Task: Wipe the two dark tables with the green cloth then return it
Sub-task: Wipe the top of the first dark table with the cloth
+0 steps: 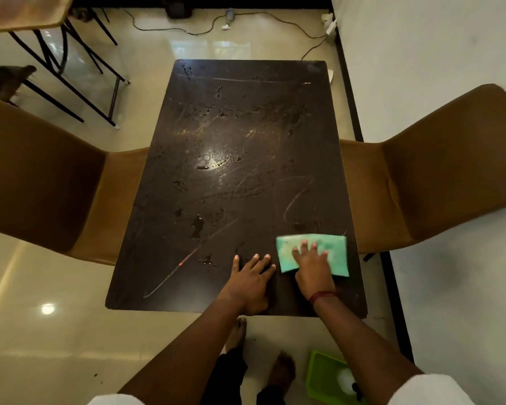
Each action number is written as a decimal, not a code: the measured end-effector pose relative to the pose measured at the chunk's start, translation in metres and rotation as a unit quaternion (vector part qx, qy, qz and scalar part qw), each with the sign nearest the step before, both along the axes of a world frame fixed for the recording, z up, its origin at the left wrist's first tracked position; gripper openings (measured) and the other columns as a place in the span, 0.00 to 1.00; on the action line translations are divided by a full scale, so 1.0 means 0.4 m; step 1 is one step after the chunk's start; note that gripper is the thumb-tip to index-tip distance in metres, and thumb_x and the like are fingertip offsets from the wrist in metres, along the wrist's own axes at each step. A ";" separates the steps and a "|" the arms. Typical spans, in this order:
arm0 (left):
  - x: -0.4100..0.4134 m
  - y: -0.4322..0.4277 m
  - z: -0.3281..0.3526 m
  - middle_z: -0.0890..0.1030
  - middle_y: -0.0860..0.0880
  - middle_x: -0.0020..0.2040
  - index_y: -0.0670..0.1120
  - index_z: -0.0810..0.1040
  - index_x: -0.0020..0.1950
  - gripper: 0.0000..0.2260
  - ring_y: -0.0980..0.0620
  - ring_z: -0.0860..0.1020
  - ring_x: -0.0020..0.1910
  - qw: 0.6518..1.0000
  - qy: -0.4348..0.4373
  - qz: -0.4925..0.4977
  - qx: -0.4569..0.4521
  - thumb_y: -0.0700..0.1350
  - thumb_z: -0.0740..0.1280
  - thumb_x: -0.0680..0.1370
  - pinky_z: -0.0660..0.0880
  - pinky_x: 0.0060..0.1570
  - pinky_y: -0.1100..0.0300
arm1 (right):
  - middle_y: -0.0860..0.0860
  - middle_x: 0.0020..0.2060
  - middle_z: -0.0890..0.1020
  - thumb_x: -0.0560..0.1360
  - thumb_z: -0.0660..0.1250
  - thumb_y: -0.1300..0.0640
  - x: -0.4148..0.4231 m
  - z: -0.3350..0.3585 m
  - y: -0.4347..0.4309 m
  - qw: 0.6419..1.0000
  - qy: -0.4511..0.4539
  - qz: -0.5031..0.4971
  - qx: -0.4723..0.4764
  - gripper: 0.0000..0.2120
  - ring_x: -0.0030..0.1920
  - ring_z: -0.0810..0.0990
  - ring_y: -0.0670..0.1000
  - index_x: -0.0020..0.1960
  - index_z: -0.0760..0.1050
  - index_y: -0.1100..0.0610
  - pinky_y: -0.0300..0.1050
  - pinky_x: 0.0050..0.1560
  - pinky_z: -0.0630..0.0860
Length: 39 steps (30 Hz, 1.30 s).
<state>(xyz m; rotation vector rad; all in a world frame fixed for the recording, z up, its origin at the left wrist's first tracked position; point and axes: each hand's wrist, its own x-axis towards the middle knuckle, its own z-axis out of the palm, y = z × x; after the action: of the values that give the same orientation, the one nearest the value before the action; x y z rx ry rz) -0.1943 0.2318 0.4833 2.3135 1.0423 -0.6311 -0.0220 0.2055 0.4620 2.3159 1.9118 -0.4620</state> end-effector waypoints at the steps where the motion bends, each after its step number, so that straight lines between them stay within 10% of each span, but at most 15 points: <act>1: -0.003 -0.002 0.000 0.45 0.48 0.81 0.51 0.49 0.80 0.35 0.45 0.43 0.79 1.000 -0.003 -0.007 0.006 0.54 0.62 0.78 0.38 0.72 0.33 | 0.57 0.75 0.57 0.74 0.61 0.63 0.001 -0.013 -0.029 0.998 0.021 0.054 0.003 0.30 0.74 0.54 0.62 0.74 0.58 0.54 0.61 0.72 0.49; 4: -0.019 -0.002 -0.001 0.47 0.46 0.81 0.49 0.51 0.80 0.33 0.46 0.46 0.79 0.998 -0.019 -0.037 0.049 0.53 0.62 0.78 0.39 0.73 0.33 | 0.59 0.67 0.72 0.64 0.70 0.69 0.118 -0.020 -0.100 0.984 0.082 0.154 0.037 0.30 0.67 0.69 0.64 0.65 0.72 0.56 0.57 0.71 0.52; 10: -0.087 0.019 0.013 0.46 0.47 0.81 0.49 0.49 0.80 0.32 0.47 0.44 0.79 0.993 -0.044 0.052 0.101 0.51 0.59 0.79 0.36 0.73 0.40 | 0.59 0.71 0.65 0.72 0.62 0.67 0.145 0.004 -0.058 0.991 0.042 -0.125 0.029 0.25 0.72 0.60 0.62 0.68 0.69 0.56 0.61 0.70 0.59; 15: -0.129 -0.001 -0.002 0.44 0.46 0.81 0.50 0.47 0.80 0.34 0.46 0.42 0.79 0.989 -0.038 0.119 0.080 0.51 0.60 0.79 0.36 0.73 0.42 | 0.57 0.75 0.56 0.73 0.61 0.65 0.007 -0.007 -0.084 0.999 0.026 0.031 -0.025 0.31 0.74 0.52 0.61 0.74 0.58 0.54 0.61 0.72 0.48; 19: -0.163 -0.031 -0.006 0.42 0.46 0.80 0.51 0.45 0.80 0.34 0.45 0.40 0.79 0.984 -0.039 0.146 0.092 0.51 0.60 0.79 0.36 0.74 0.43 | 0.58 0.63 0.76 0.58 0.75 0.64 0.153 -0.011 -0.188 0.976 0.066 0.206 0.014 0.31 0.61 0.75 0.65 0.61 0.76 0.56 0.49 0.72 0.45; 25: -0.209 -0.107 -0.028 0.44 0.45 0.80 0.50 0.47 0.80 0.33 0.45 0.40 0.79 0.973 -0.057 0.192 0.113 0.50 0.60 0.79 0.35 0.72 0.47 | 0.59 0.71 0.66 0.69 0.64 0.70 0.072 -0.004 -0.162 0.993 0.056 -0.098 0.023 0.27 0.72 0.60 0.64 0.68 0.70 0.57 0.63 0.70 0.54; 31: -0.206 -0.164 -0.028 0.45 0.44 0.80 0.48 0.49 0.80 0.31 0.44 0.42 0.79 0.970 -0.058 0.201 0.125 0.51 0.59 0.81 0.36 0.73 0.48 | 0.58 0.60 0.78 0.58 0.69 0.71 0.043 -0.035 -0.301 0.984 0.077 0.153 0.039 0.29 0.61 0.76 0.63 0.59 0.78 0.56 0.53 0.71 0.48; 39: -0.247 -0.217 -0.010 0.46 0.46 0.81 0.49 0.49 0.80 0.31 0.45 0.45 0.79 0.962 -0.039 0.245 0.118 0.49 0.59 0.80 0.41 0.76 0.47 | 0.65 0.64 0.73 0.65 0.69 0.71 0.015 -0.018 -0.246 0.992 0.035 -0.121 0.002 0.26 0.63 0.70 0.70 0.62 0.76 0.60 0.65 0.61 0.69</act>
<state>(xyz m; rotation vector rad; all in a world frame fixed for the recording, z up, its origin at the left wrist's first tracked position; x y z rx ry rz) -0.2932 0.1449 0.4792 2.1203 1.6487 -0.2265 -0.0159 0.1070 0.4549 2.5793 1.6673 -0.5677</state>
